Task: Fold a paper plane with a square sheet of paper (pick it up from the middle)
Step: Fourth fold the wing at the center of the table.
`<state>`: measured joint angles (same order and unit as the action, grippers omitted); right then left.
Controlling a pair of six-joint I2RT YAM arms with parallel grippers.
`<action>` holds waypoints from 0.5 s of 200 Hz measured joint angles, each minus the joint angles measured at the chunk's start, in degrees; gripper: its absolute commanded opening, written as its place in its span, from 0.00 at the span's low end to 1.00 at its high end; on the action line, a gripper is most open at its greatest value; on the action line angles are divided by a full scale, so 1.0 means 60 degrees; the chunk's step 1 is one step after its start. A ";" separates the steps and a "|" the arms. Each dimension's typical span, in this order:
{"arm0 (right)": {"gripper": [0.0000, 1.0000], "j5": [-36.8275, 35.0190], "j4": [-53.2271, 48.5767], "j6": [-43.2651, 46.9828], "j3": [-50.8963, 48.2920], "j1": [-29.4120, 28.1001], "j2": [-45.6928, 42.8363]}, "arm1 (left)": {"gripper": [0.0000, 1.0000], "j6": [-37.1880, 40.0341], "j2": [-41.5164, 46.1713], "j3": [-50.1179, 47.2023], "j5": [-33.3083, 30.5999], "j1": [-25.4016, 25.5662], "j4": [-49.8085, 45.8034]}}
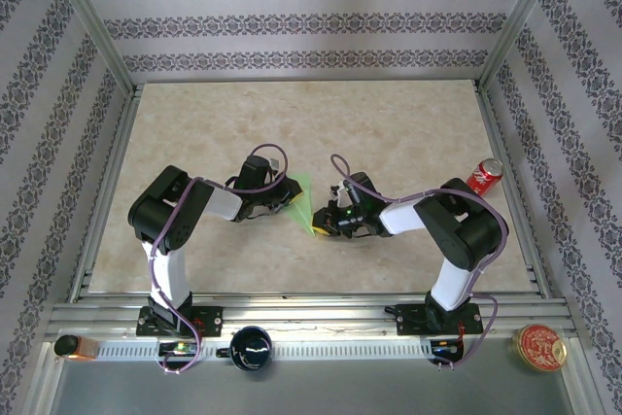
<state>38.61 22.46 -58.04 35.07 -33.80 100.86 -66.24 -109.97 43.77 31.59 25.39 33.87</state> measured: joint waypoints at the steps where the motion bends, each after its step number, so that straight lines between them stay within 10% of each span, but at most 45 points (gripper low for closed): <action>1: 0.14 -0.0004 -0.0007 0.0011 0.0004 -0.0004 0.0000 | 0.09 0.0000 0.0000 0.0000 0.0000 0.0000 0.0004; 100: 0.10 -0.0095 -0.1566 0.0798 0.0295 -0.0160 -0.0302 | 0.08 -0.0004 0.0018 -0.0066 0.0171 0.0000 0.0015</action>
<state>38.04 13.06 -53.25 36.84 -34.76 99.04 -66.26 -109.86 43.38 32.62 25.39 33.95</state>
